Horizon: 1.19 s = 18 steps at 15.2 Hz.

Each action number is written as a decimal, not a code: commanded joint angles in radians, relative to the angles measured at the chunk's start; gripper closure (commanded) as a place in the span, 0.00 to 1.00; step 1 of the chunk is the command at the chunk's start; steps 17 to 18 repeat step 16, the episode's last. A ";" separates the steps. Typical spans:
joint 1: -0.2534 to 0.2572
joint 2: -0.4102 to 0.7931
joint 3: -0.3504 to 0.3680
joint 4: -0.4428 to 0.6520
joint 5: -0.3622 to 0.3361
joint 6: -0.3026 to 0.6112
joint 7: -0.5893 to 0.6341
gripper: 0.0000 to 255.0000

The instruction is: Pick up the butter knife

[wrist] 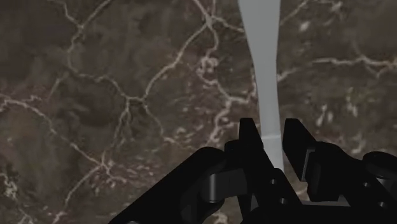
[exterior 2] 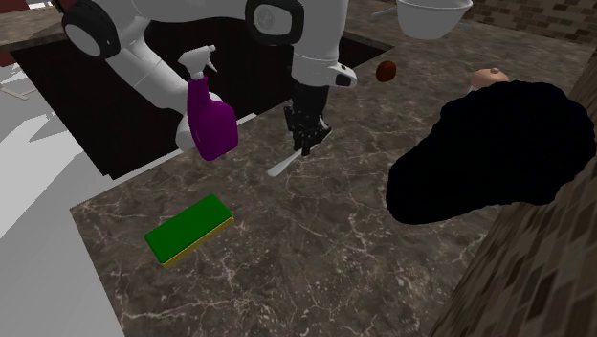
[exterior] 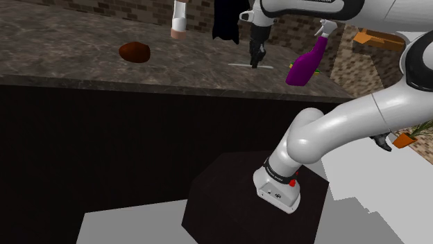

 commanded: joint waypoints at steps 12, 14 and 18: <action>0.007 0.033 0.022 0.182 0.020 -0.153 -0.035 1.00; 0.008 0.041 0.025 0.215 0.023 -0.177 -0.041 1.00; 0.009 0.042 0.025 0.218 0.023 -0.179 -0.041 1.00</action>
